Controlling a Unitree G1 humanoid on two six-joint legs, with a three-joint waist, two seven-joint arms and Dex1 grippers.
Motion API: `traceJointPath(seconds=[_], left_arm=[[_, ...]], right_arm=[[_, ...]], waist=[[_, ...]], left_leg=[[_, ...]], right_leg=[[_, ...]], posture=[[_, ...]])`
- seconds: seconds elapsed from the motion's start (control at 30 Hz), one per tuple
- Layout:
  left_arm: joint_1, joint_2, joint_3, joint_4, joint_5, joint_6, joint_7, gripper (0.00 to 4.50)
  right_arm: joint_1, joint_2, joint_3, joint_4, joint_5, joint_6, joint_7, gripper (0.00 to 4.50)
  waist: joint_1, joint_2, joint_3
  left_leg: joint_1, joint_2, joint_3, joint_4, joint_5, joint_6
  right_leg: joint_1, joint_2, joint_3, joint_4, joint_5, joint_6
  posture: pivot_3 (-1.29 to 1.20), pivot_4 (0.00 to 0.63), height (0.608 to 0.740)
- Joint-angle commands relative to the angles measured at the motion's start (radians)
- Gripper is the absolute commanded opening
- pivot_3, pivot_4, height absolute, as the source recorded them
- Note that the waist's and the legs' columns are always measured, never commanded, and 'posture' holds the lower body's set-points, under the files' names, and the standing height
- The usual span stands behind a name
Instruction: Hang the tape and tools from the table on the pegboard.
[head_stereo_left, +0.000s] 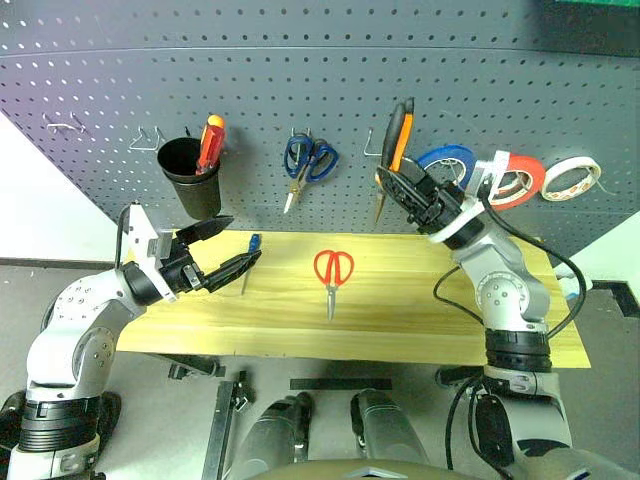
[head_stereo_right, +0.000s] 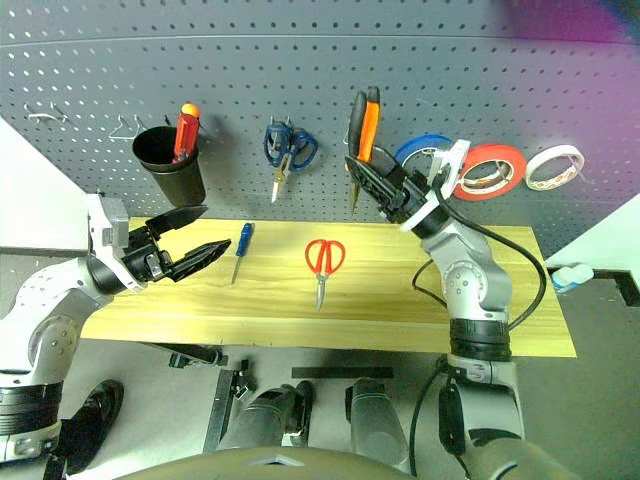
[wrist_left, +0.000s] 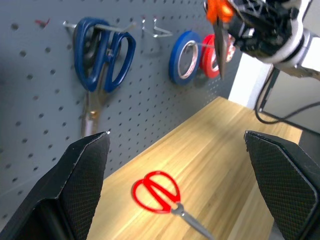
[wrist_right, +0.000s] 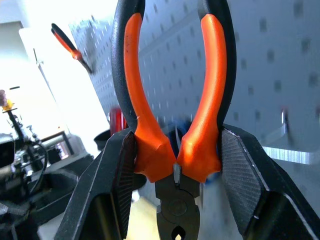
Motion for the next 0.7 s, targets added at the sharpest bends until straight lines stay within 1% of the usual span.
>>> traceJointPath(seconds=[0.03,0.2,0.4,0.53,0.7], left_arm=[[-0.009,0.001,0.017,-0.023,-0.012,-0.013,0.002,4.5],[-0.024,-0.001,0.013,-0.014,-0.007,-0.018,0.003,4.5],[-0.026,0.003,0.011,-0.02,-0.006,-0.01,0.004,4.5],[-0.015,0.01,0.016,-0.031,-0.007,-0.004,0.005,4.5],[-0.002,0.017,0.026,-0.045,-0.018,0.004,0.01,4.5]], right_arm=[[-0.08,0.01,-0.024,0.032,-0.049,-0.095,-0.069,2.13],[-0.163,0.054,-0.03,0.175,-0.114,-0.218,-0.148,2.13],[-0.257,0.121,-0.007,0.354,-0.207,-0.383,-0.206,2.13],[-0.301,0.154,-0.015,0.417,-0.218,-0.441,-0.232,2.13],[-0.34,0.192,-0.007,0.486,-0.245,-0.508,-0.264,2.13]], waist=[[-0.007,0.0,-0.008],[-0.029,0.001,-0.023],[-0.056,0.002,-0.024],[-0.063,0.002,-0.024],[-0.059,0.002,-0.024]], left_leg=[[0.0,0.0,0.0,0.0,0.0,0.0],[0.001,0.0,0.0,0.0,0.0,0.0],[0.002,0.0,0.0,0.005,0.001,-0.001],[0.002,0.0,0.0,0.01,0.001,-0.001],[0.002,0.002,-0.001,0.013,0.0,0.001]], right_leg=[[0.0,0.0,0.0,0.0,0.0,0.0],[0.0,0.0,0.0,0.002,0.0,0.0],[0.0,0.001,0.0,0.008,0.001,-0.001],[-0.001,0.002,0.001,0.015,0.001,-0.001],[0.0,0.004,0.001,0.017,0.002,-0.004]], posture=[[-0.21,0.075,0.74],[-0.21,0.074,0.74],[-0.19,0.082,0.74],[-0.19,0.083,0.74],[-0.17,0.092,0.74]])
